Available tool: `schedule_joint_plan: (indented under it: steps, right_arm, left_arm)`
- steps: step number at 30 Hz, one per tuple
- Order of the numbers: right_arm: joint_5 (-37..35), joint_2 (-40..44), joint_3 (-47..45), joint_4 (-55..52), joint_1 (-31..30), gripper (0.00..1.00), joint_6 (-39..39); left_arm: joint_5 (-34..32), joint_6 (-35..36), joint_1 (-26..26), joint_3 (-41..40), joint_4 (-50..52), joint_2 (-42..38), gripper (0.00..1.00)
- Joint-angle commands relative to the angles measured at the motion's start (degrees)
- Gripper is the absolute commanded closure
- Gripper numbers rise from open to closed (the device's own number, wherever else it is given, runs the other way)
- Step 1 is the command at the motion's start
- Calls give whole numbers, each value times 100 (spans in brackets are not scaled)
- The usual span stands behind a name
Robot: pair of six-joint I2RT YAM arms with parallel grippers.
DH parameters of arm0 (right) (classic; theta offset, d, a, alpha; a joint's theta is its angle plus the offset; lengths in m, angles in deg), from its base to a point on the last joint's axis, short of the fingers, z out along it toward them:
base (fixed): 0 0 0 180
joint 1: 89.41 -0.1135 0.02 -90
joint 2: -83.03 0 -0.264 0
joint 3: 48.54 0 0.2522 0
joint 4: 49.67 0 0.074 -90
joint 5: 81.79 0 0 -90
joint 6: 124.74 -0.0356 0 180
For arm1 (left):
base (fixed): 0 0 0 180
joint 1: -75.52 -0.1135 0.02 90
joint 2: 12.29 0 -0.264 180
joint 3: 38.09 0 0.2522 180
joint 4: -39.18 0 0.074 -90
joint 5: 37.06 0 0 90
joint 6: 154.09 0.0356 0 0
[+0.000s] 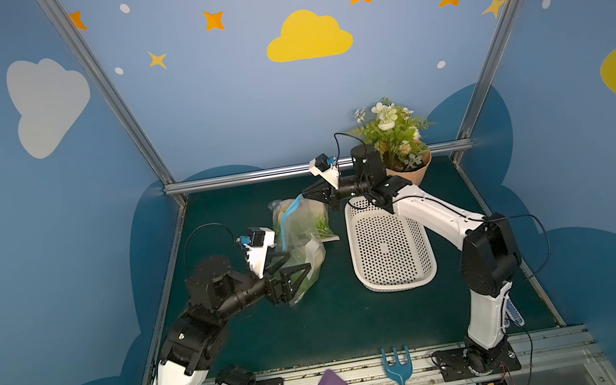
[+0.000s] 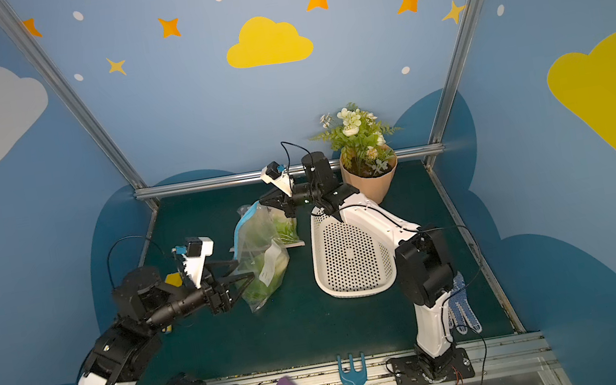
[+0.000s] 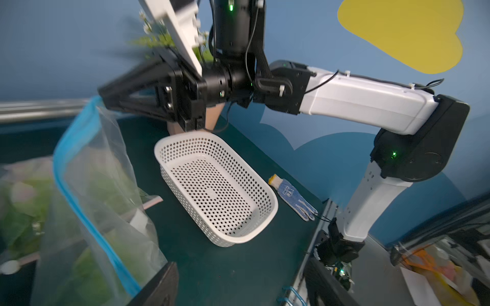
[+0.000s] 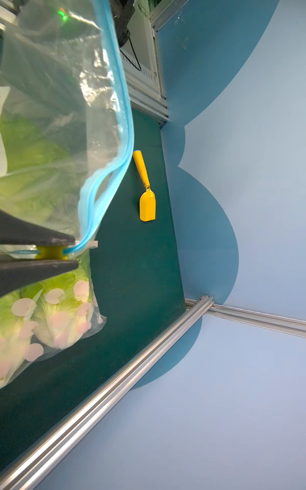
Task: Open the zip-top bag and take out the chinese cabbages
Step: Unzip the zipper on the zipper food storage bag, then place the zipper food storage bag at the center of the board.
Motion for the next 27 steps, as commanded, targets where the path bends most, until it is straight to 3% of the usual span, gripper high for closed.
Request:
schedule_joint_plan:
  steps: [1, 10, 14, 19, 25, 27]
  right_arm:
    - [133, 319, -257, 14, 32, 100, 96]
    - [217, 728, -783, -35, 83, 100, 264]
    - [175, 989, -1101, -32, 96, 100, 487]
    - [-1, 1275, -1444, -214, 99, 100, 687]
    - [-268, 1548, -1852, -426, 126, 100, 840]
    - [-403, 1670, -2008, -473, 139, 100, 877]
  left_arm:
    - [-874, 418, 11, 153, 408, -221, 23]
    - [-2387, 833, -29, 356, 671, 136, 25]
    - [-2541, 914, -167, 395, 440, 350, 25]
    - [-2073, 830, -456, 608, 273, 747, 25]
    - [-612, 250, -687, 503, -222, 1050, 35]
    - [-258, 39, -695, 432, -369, 1170, 43]
